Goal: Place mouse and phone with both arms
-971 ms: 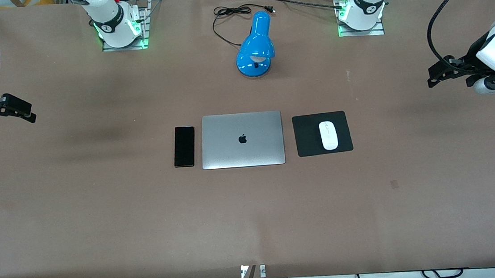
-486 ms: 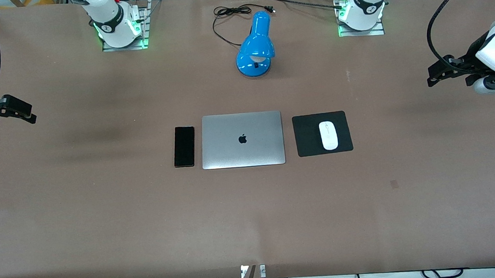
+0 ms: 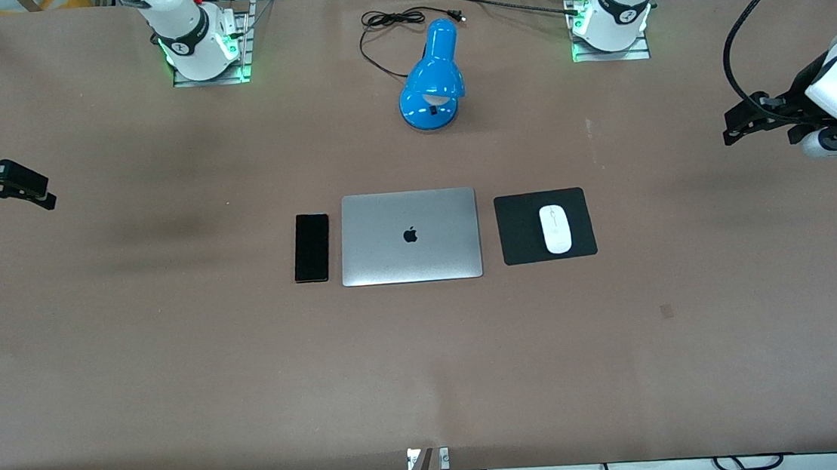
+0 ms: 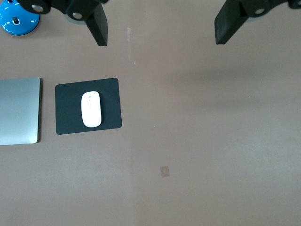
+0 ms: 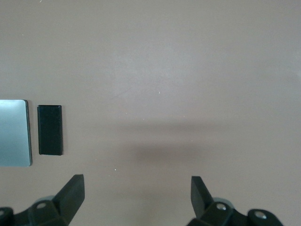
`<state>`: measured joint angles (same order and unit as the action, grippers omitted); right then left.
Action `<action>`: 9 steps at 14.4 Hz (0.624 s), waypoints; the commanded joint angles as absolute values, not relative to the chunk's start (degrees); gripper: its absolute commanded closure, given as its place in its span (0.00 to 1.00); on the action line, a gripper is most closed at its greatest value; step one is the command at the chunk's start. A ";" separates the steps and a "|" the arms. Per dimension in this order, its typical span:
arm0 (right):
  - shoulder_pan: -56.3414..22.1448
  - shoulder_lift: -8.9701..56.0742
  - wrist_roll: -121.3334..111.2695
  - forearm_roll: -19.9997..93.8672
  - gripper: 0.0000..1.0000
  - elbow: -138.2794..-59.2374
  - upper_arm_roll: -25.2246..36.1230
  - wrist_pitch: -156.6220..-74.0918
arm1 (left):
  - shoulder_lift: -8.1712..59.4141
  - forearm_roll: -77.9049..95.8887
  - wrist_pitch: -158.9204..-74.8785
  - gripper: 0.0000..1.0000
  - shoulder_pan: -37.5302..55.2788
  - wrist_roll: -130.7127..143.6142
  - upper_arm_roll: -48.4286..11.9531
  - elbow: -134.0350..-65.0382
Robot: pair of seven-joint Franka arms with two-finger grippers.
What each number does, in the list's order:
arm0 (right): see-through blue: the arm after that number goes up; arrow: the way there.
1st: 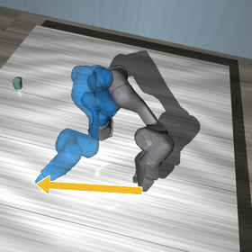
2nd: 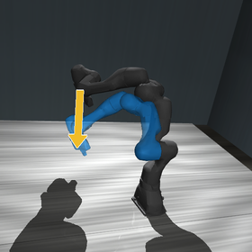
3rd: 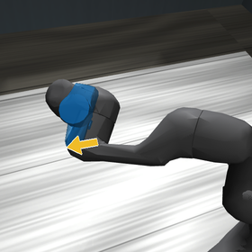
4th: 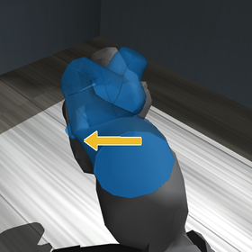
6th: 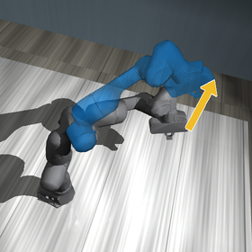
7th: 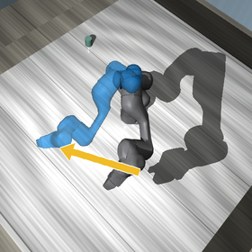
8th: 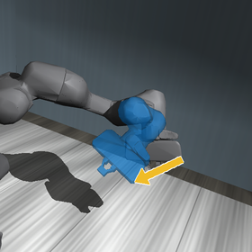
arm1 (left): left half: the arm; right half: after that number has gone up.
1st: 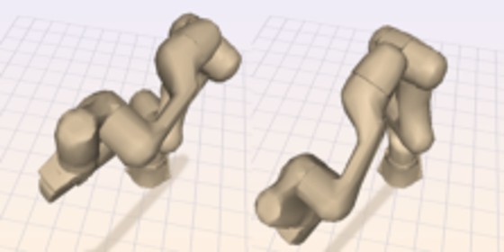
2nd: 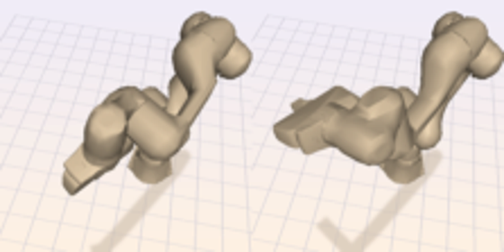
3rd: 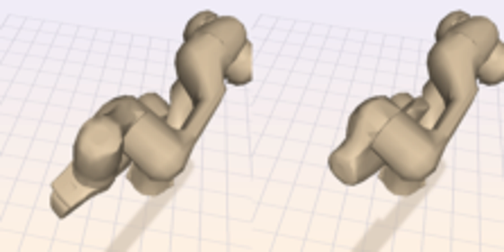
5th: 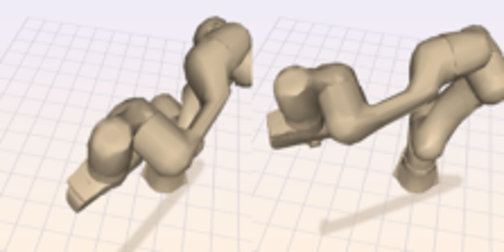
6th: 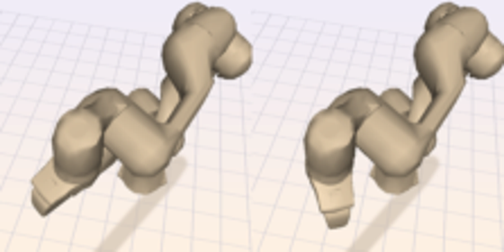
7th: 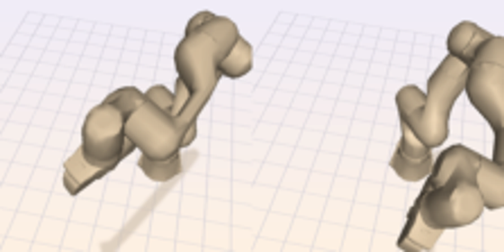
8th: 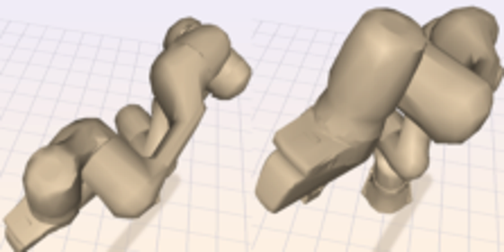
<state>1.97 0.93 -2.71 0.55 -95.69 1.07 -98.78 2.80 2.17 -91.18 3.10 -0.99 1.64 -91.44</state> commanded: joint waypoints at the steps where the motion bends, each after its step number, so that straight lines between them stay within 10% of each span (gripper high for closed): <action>1: 5.01 0.18 -3.43 0.79 0.00 -95.62 -2.55 -99.05 | 4.22 1.32 -89.56 0.00 3.16 -1.76 1.67 -88.77; 9: 5.10 -0.17 -3.43 0.00 0.00 -95.71 -2.37 -99.05 | 4.22 1.23 -89.38 0.00 3.16 -1.76 1.67 -88.68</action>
<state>3.88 0.78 -2.71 0.52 -95.54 -1.34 -98.87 3.01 2.17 -91.00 3.10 -0.99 1.64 -91.11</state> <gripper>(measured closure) 0.000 0.000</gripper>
